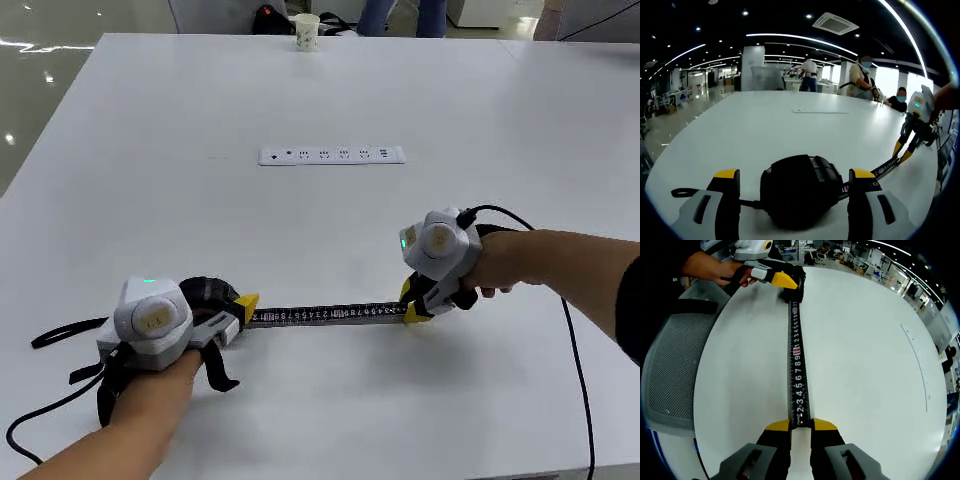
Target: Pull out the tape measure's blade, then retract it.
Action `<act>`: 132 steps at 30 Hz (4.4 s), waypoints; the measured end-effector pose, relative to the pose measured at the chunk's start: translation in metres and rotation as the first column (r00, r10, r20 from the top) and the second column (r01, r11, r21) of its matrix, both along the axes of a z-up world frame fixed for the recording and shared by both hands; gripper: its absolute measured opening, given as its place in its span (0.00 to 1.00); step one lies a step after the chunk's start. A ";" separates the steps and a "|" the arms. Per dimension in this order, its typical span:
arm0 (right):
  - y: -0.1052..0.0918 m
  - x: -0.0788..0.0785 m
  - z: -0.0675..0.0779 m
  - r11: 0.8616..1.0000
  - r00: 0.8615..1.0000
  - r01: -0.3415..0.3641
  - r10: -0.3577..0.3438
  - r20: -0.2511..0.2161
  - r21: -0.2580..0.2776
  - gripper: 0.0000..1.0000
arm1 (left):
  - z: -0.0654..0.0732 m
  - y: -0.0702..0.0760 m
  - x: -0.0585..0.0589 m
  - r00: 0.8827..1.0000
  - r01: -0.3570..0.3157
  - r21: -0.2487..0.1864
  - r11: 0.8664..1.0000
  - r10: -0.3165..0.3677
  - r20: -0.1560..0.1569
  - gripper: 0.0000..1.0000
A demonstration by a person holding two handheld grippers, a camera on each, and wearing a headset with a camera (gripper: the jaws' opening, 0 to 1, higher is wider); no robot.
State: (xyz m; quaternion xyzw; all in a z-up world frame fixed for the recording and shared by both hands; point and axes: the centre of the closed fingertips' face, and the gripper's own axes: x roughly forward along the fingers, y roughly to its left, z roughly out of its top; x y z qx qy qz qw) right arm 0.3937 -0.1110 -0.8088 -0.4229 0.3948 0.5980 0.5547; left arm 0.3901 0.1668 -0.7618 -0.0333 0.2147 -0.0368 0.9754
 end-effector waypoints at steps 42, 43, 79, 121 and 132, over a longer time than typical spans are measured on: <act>0.000 -0.001 0.000 0.998 0.998 0.063 -0.063 0.012 -0.008 0.11 | -0.015 -0.006 -0.004 0.994 -0.006 0.015 1.000 0.008 -0.106 0.62; 0.000 -0.001 0.000 0.998 0.998 0.057 -0.057 0.013 -0.014 0.11 | -0.014 -0.007 -0.004 0.994 -0.006 0.013 1.000 0.008 -0.105 0.62; 0.009 -0.002 -0.001 0.997 0.998 0.063 -0.063 0.003 -0.043 0.11 | -0.017 -0.007 -0.004 0.991 0.003 -0.006 1.000 -0.004 -0.137 0.62; 0.021 -0.004 -0.001 0.996 0.997 0.083 -0.082 0.014 -0.042 0.11 | -0.017 -0.006 -0.004 0.990 0.003 -0.001 1.000 -0.003 -0.144 0.62; 0.025 -0.005 -0.001 0.995 0.996 0.084 -0.083 0.015 -0.045 0.11 | -0.018 -0.006 -0.004 0.989 0.003 -0.001 1.000 -0.003 -0.149 0.62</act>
